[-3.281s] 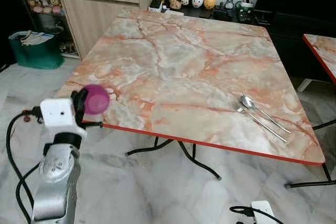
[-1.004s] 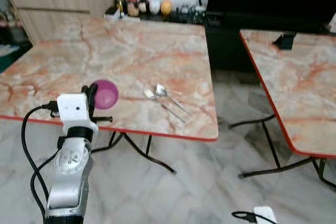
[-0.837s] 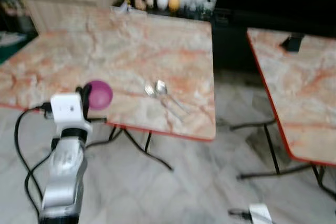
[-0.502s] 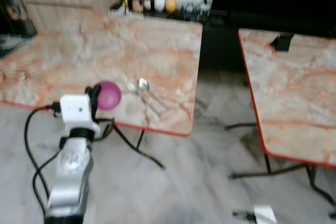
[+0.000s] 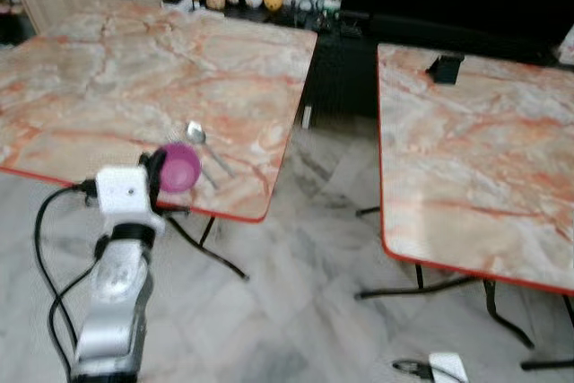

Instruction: Setting the table

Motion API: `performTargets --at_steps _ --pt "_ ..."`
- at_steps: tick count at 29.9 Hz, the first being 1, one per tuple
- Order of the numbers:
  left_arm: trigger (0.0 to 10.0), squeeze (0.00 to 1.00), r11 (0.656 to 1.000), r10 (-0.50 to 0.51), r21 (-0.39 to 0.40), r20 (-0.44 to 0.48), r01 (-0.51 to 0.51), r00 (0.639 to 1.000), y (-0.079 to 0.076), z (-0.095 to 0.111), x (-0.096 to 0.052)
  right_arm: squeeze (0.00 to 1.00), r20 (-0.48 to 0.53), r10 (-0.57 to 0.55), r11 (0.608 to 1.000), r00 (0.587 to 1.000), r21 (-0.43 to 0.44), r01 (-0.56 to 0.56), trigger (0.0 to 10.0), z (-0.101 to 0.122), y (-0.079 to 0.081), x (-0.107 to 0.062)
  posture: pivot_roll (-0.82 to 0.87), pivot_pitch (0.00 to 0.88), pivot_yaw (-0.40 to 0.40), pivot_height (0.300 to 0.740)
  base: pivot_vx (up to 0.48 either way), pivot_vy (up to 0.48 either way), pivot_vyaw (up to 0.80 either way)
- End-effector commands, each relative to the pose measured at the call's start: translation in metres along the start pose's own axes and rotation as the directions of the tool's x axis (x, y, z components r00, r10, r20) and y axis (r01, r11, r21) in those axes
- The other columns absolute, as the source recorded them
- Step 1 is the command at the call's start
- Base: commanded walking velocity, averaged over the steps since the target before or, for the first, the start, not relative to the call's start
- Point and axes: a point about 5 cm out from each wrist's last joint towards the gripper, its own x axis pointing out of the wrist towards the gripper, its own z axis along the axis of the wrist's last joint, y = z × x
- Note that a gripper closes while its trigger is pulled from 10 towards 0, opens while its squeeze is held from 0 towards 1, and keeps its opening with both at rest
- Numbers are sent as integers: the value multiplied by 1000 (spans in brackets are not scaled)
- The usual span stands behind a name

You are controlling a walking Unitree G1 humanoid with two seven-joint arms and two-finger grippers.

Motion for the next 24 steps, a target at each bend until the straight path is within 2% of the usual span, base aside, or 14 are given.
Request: performTargets --at_steps 1,9,15,24 --pt "10000 0 1000 -26 -11 28 26 999 -7 7 2 0 5 -17 1000 1000 5 17 10000 1 -6 -1 88 0 -71 740 0 -296 0" --pt "10000 0 998 -55 -26 41 56 998 -10 10 2 0 10 -21 1000 1000 2 21 10000 3 -9 -1 86 0 -71 740 0 -296 0" --pt "10000 0 990 -132 -44 65 135 989 -22 15 3 0 14 -28 1000 1000 3 28 10000 5 -11 -1 79 0 -72 740 0 -298 0" --pt "10000 0 989 -134 -59 60 138 989 -25 15 1 0 18 -37 999 999 7 37 10000 7 -13 -1 73 0 -84 740 0 -297 0"
